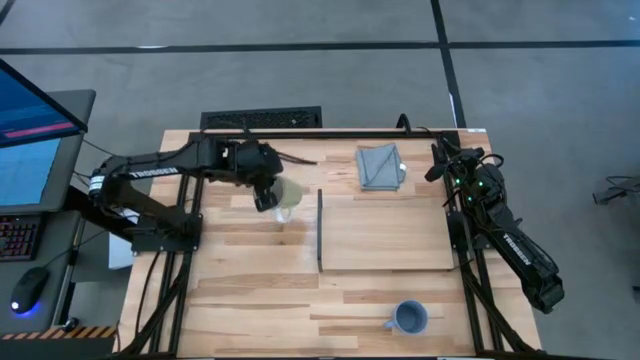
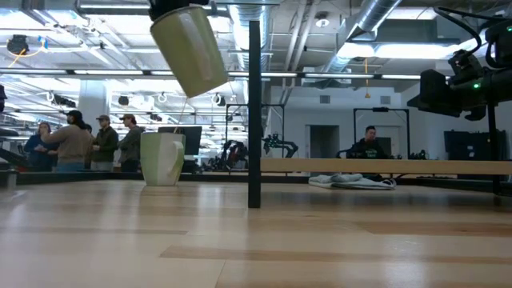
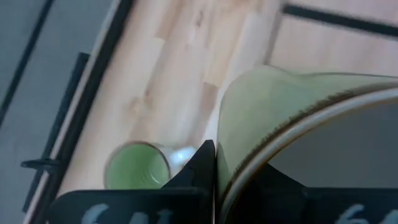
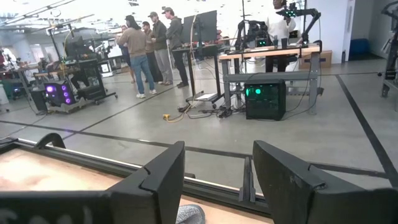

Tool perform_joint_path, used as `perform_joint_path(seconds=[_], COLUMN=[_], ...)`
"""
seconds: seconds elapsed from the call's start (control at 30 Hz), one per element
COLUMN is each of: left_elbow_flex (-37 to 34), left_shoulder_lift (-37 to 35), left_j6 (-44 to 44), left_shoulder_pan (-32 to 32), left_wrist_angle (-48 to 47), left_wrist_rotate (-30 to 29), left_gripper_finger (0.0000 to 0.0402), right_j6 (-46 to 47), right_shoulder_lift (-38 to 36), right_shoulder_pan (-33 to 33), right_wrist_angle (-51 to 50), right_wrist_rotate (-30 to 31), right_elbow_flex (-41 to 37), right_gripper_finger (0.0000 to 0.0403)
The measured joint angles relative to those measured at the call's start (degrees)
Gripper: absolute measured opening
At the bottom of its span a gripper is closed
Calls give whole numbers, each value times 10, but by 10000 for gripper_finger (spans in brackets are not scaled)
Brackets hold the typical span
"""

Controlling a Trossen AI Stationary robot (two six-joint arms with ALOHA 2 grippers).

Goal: Stack small to large cups/mugs on shelf
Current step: Put the light green mug on the shelf

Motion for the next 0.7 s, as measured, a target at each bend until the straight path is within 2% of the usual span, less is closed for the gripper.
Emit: perform_joint_path(seconds=[0.37, 0.5, 0.7], left_elbow_flex=[2, 5, 76], left_shoulder_lift=[30, 50, 120], left_j6=[101, 126, 167], left_shoulder_pan=[89, 123, 158], left_wrist_angle=[63, 89, 77], left_wrist_rotate=[11, 34, 51], left_gripper_finger=[11, 11, 11], right_j6=[0, 0, 0], right_shoulder_lift=[0, 0, 0], right_shoulder_pan=[0, 0, 0], right_wrist_angle=[0, 0, 0], right_wrist_rotate=[0, 0, 0], right_elbow_flex=[0, 0, 0], right_gripper_finger=[212, 212, 212])
